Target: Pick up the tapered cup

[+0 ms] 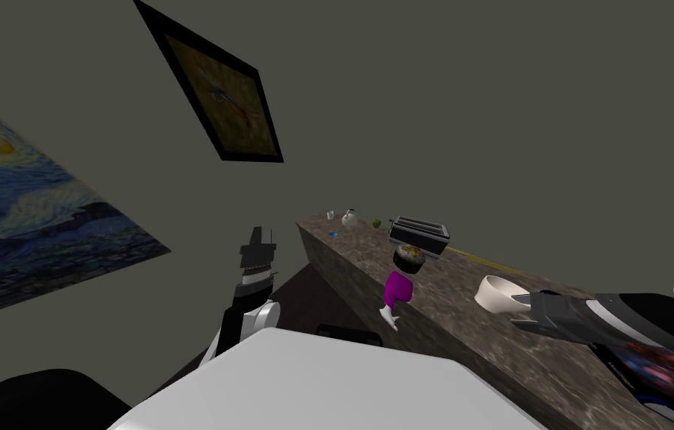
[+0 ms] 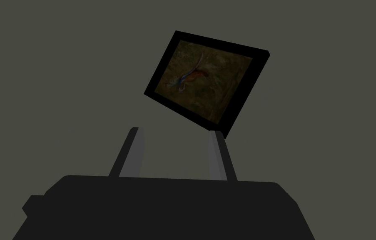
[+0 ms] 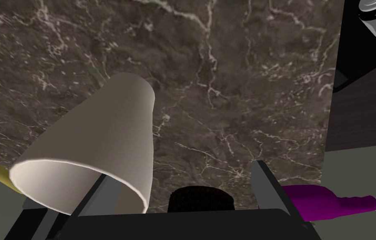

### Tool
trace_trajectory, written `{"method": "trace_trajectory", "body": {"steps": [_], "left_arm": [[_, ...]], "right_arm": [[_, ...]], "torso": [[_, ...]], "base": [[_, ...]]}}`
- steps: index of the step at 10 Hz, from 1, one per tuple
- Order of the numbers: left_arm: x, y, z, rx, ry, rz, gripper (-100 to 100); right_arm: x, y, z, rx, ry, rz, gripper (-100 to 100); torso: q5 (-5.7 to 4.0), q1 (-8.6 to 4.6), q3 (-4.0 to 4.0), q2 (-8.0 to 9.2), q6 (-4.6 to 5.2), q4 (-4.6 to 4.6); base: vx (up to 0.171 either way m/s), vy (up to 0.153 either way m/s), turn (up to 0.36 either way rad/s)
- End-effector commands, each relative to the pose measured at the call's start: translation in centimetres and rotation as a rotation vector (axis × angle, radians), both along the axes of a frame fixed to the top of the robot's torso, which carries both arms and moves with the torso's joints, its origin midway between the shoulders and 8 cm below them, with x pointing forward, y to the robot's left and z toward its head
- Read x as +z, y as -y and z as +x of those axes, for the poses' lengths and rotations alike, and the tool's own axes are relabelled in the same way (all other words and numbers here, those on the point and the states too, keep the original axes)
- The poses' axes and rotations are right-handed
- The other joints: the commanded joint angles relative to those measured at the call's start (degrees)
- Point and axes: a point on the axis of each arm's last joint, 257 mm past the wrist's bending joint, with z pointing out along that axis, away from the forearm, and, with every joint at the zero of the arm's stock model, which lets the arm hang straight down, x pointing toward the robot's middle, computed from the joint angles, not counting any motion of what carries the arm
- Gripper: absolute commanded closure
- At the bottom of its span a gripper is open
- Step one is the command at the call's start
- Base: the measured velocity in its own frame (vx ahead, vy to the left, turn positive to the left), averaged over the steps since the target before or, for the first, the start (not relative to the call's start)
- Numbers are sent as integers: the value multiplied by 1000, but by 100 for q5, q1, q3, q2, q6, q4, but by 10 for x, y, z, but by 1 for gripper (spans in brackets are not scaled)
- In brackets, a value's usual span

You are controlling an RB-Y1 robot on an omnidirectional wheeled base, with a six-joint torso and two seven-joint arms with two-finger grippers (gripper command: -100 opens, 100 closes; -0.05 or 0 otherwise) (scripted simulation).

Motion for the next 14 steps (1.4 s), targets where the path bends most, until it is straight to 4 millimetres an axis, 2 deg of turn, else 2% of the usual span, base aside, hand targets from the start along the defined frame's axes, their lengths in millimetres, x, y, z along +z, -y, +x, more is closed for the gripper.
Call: {"method": "trace_trajectory", "body": {"steps": [1,3,4,8,9,10,13,14], "left_arm": [[0,0,0,0,0,0,0],[0,0,0,0,0,0,0],[0,0,0,0,0,0,0],[0,0,0,0,0,0,0],[0,0,0,0,0,0,0],[0,0,0,0,0,0,0],[0,0,0,0,0,0,0],[0,0,0,0,0,0,0]], "right_arm": [[-11,4,-10,-11,-3,-1,-100],[-7,5,-7,-6,3,-5,-100],[-7,6,-7,-7,2,-4,100],[-5,7,-4,-5,9,-11,100],[-5,7,-4,-4,9,-11,0],[1,-1,2,4,-2,-2,100],[3,-1,4,7,-2,-3,100],[4,-2,4,8,-2,-2,0]], "torso": [[0,0,0,0,0,0],[-19,-18,-1,5,12,-7],[-20,-21,-2,5,12,-8],[-41,-25,-3,10,20,-16],[-41,-26,-3,9,21,-16],[-41,-26,-3,9,21,-15],[-38,-21,-2,9,22,-13],[-40,-23,-1,11,24,-13]], "base": [[-3,-3,40],[0,1,13],[0,0,0],[0,0,0],[0,0,0],[17,2,-39],[2,3,-17],[0,0,0]]}}
